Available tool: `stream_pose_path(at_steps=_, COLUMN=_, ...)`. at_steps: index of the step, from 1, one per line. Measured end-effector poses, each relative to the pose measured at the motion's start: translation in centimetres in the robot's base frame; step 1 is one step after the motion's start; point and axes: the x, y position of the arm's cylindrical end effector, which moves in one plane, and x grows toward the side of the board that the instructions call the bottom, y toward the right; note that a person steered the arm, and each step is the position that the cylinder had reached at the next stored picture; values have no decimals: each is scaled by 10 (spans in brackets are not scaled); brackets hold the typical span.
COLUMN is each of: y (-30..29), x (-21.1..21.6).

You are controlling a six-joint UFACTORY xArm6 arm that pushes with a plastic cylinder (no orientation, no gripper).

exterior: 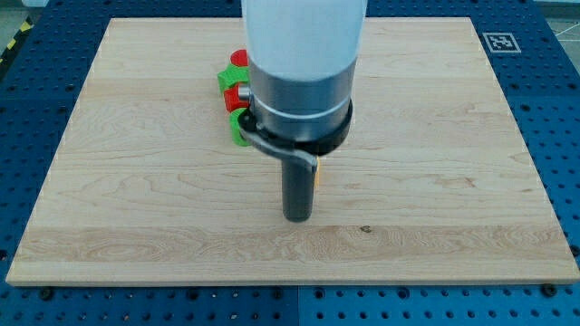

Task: Push the yellow heart below the blue cube

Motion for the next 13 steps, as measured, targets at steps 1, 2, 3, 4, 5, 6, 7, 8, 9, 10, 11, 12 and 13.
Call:
stream_pose_path(at_steps=1, y=0, x=-22)
stream_pose_path(at_steps=2, y=0, x=-36)
stream_pose_path(at_steps=3, y=0, x=-45)
stream_pose_path(at_steps=4, y=0, x=-56)
stream_pose_path(at_steps=5, y=0, x=-70)
stream_pose_path(at_steps=6, y=0, x=-85)
stream_pose_path(at_steps=7, y=0, x=-85)
stream_pose_path(at_steps=8, y=0, x=-45)
stream_pose_path(at_steps=9, y=2, x=-25)
stream_pose_path(at_steps=10, y=15, x=-52)
stream_pose_path(at_steps=11, y=16, x=-84)
stream_pose_path(at_steps=12, y=10, x=-84)
stream_pose_path(at_steps=13, y=5, x=-58)
